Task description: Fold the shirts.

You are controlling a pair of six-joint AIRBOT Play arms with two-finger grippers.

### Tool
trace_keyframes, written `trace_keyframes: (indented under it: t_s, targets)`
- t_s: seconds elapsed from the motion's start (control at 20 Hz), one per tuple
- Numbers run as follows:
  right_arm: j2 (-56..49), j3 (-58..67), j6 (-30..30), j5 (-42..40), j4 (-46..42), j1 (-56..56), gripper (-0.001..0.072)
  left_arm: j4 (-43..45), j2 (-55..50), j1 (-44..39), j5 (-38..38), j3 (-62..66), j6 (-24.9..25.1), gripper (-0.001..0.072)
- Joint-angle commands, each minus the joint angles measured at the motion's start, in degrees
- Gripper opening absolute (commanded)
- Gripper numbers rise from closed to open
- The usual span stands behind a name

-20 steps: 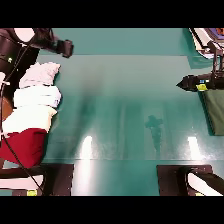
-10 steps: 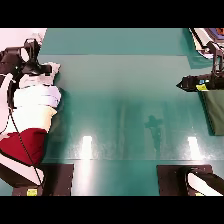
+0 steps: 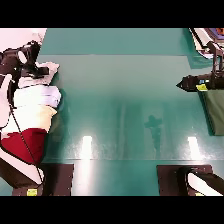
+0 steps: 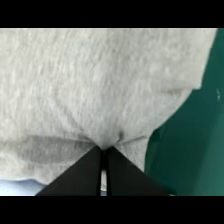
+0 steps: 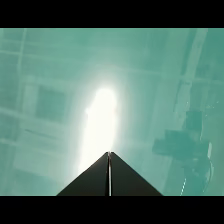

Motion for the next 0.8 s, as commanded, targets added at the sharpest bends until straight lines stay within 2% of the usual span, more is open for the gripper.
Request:
trace_keyframes:
  t_s: [0.0, 0.1, 0.2, 0.3, 0.45, 0.6, 0.75]
  targets:
    - [0.02, 3.69, 0.02, 0.35, 0.09, 0.04, 0.0018, -2.67, 4.76, 0.11, -3.50, 5.49, 0.15, 0.0023]
    - [0.02, 9.62, 0.02, 1.20, 0.07, 0.04, 0.0017, -3.32, 11.26, -0.66, -4.55, 9.25, 2.56, 0.0022]
    - [0.02, 15.69, 0.00, 1.84, 0.04, 0.04, 0.0018, -3.39, 19.15, -3.06, -9.09, 13.88, 6.88, 0.0022]
    - [0.02, 20.61, 0.00, 1.84, 0.02, 0.04, 0.0018, -3.21, 26.93, -6.71, -11.93, 16.13, 8.07, 0.0022]
    - [0.02, 25.49, 0.00, 2.27, 0.04, 0.04, 0.0018, -0.87, 34.77, -15.39, -19.43, 16.04, 7.80, 0.0020]
    - [0.04, 27.56, 0.00, 3.80, 0.07, 0.04, 0.0018, 0.13, 35.52, -27.43, -29.22, 11.87, 3.93, 0.0021]
    - [0.02, 27.78, 0.00, 6.10, 0.04, 0.04, 0.0018, -0.72, 35.36, -40.00, -25.73, -1.36, 1.29, 0.0022]
